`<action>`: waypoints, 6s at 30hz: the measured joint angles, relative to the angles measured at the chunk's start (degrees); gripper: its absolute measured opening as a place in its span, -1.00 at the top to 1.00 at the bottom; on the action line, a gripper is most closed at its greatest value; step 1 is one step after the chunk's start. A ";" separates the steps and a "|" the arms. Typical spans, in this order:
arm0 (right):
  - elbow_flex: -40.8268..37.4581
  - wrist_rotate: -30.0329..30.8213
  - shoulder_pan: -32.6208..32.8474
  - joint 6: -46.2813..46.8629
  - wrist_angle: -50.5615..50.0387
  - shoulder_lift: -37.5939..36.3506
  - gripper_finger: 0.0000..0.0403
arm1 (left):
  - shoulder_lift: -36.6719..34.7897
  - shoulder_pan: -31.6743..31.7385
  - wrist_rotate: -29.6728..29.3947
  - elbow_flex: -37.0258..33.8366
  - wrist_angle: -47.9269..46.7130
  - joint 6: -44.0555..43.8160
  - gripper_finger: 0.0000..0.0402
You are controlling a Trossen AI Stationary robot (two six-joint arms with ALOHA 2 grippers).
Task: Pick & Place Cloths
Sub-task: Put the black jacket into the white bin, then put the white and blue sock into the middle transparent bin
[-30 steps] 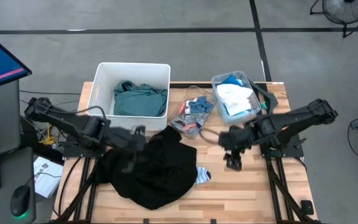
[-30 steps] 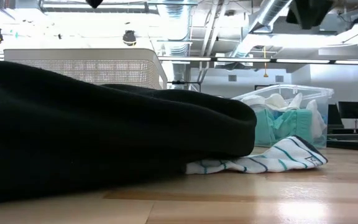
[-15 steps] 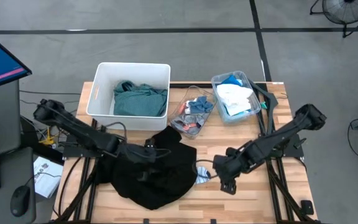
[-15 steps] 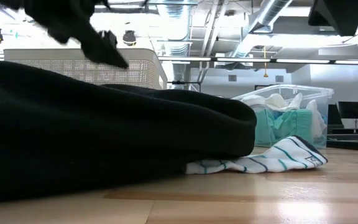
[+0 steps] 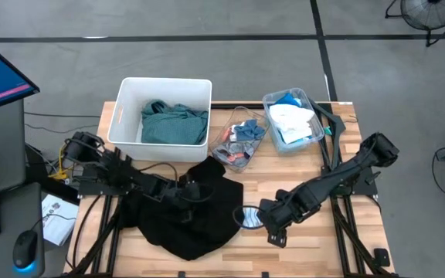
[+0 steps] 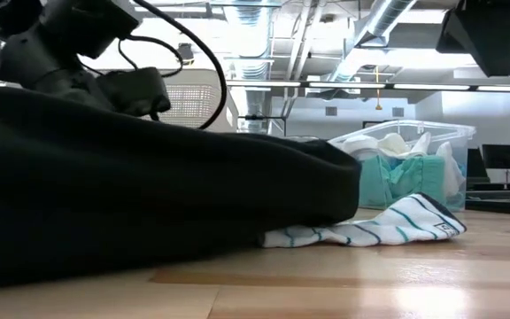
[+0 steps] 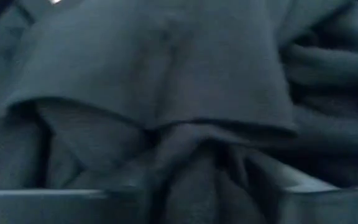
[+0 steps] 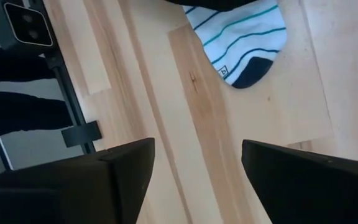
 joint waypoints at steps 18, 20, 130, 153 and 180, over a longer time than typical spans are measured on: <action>0.00 0.50 0.20 2.14 2.15 -0.13 0.34 | -44.42 0.07 -2.75 9.33 5.64 -1.16 0.96; 0.00 0.57 0.20 2.12 2.23 -0.13 0.37 | -48.49 0.07 -4.22 12.69 9.74 3.73 0.96; 0.00 9.02 -5.78 -9.02 2.19 -0.17 0.41 | -21.50 70.12 21.87 75.77 -70.97 49.18 0.96; 0.00 9.85 -5.75 -6.82 3.43 -0.17 0.41 | -21.35 70.08 14.10 26.40 -56.61 30.69 0.59; 0.02 13.42 -4.85 -3.41 3.50 -0.15 -0.07 | -42.15 66.56 22.25 26.40 -50.89 5.81 -0.48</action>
